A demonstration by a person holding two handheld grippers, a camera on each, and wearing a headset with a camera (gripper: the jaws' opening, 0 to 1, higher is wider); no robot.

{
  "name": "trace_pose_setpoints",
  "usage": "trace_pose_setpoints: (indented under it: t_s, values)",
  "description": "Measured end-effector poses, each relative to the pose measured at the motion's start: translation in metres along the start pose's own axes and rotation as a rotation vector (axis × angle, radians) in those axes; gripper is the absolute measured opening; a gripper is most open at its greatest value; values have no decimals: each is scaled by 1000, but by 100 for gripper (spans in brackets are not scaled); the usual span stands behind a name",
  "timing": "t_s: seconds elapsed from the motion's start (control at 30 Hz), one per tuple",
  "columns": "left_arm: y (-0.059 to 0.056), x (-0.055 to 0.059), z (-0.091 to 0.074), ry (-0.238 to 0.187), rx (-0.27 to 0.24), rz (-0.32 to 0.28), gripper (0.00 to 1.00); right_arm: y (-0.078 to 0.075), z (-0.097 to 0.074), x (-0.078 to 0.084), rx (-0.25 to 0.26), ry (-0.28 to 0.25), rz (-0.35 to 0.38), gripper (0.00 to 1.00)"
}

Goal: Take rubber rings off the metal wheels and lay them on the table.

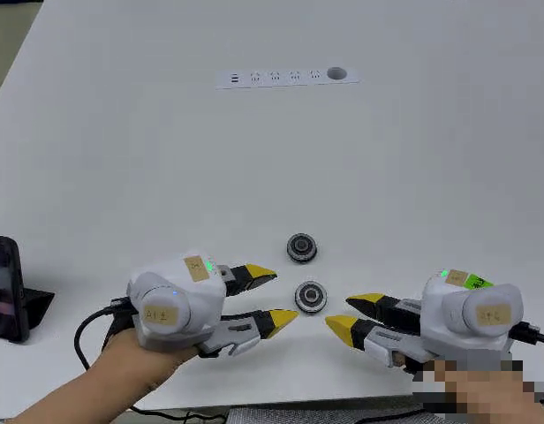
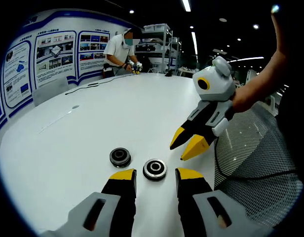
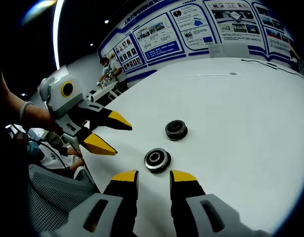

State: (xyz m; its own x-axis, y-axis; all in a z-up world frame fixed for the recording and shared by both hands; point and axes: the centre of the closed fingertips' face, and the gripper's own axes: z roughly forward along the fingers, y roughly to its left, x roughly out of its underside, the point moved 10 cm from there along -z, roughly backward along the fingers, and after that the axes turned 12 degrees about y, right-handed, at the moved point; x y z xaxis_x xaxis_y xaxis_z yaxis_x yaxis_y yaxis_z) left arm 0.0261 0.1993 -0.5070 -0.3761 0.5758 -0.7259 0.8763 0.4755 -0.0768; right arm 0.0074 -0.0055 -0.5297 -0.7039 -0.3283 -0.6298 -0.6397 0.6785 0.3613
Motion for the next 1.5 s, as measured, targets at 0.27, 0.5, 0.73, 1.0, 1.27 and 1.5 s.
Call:
trace_pose_setpoints:
  t_s: [0.27,0.5,0.73,1.0,1.27,1.5]
  values:
    - [1,-3,10,35,6,29,25,-6,3,0,-7,-15,59,23]
    - [3,-9,19,59,10,70,20,-9,5,-3,-19,-30,112,22]
    - [6,-14,28,90,17,108,17,-10,8,-1,-38,-38,181,20]
    - [7,-17,38,148,26,189,14,-13,11,1,-52,-54,243,19]
    - [5,-21,46,198,37,260,14,-15,13,2,-69,-74,308,18]
    - [7,-21,52,235,49,306,14,-18,14,3,-72,-85,337,18]
